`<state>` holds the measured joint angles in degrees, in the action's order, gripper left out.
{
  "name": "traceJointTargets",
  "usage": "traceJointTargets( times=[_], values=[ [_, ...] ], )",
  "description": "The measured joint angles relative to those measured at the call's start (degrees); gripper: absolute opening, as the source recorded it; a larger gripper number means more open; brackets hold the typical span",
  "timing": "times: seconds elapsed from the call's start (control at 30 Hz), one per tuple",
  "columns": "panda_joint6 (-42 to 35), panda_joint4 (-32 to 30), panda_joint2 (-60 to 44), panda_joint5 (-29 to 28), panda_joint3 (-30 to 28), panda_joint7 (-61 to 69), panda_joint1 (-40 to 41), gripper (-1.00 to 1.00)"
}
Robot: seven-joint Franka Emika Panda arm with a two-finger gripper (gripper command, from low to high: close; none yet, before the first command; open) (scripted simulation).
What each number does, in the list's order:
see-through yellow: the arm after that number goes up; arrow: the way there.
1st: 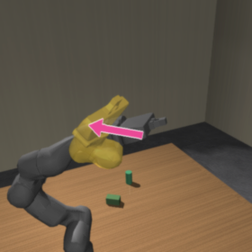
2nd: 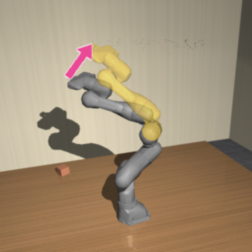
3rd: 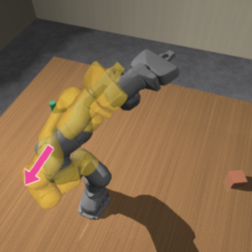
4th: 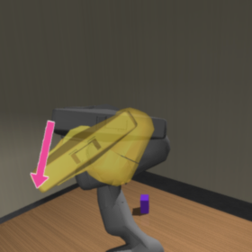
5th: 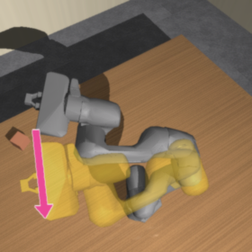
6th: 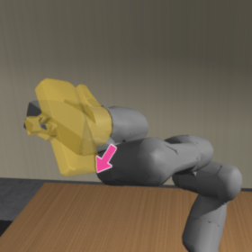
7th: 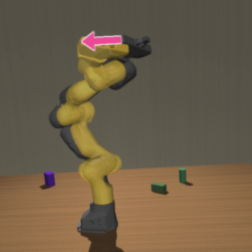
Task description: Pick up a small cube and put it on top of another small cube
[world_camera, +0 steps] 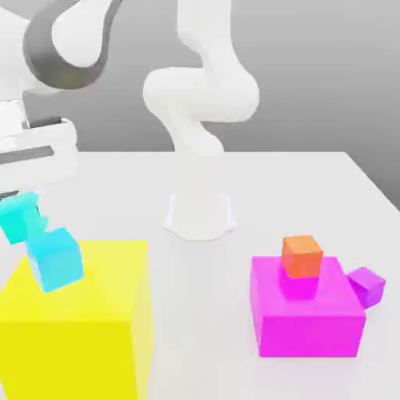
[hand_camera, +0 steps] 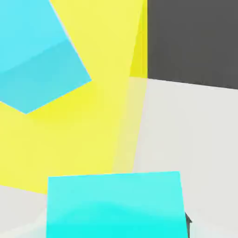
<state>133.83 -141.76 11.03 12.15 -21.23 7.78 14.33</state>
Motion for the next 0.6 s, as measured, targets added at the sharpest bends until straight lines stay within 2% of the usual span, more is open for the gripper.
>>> traceJointTargets(
  times=[0.37, 0.5, 0.53, 0.6],
  values=[
    [-15.88, 14.27, -1.22, -12.76, 10.60, -26.18, -2.28, -1.00],
    [-10.70, 11.61, -3.96, -13.14, 11.23, -28.23, -2.52, -1.00],
    [-9.07, 10.64, -4.63, -13.07, 11.21, -28.22, -2.51, 1.00],
    [-9.07, 10.64, -4.63, -13.07, 11.21, -28.21, -2.51, 1.00]
  ],
)
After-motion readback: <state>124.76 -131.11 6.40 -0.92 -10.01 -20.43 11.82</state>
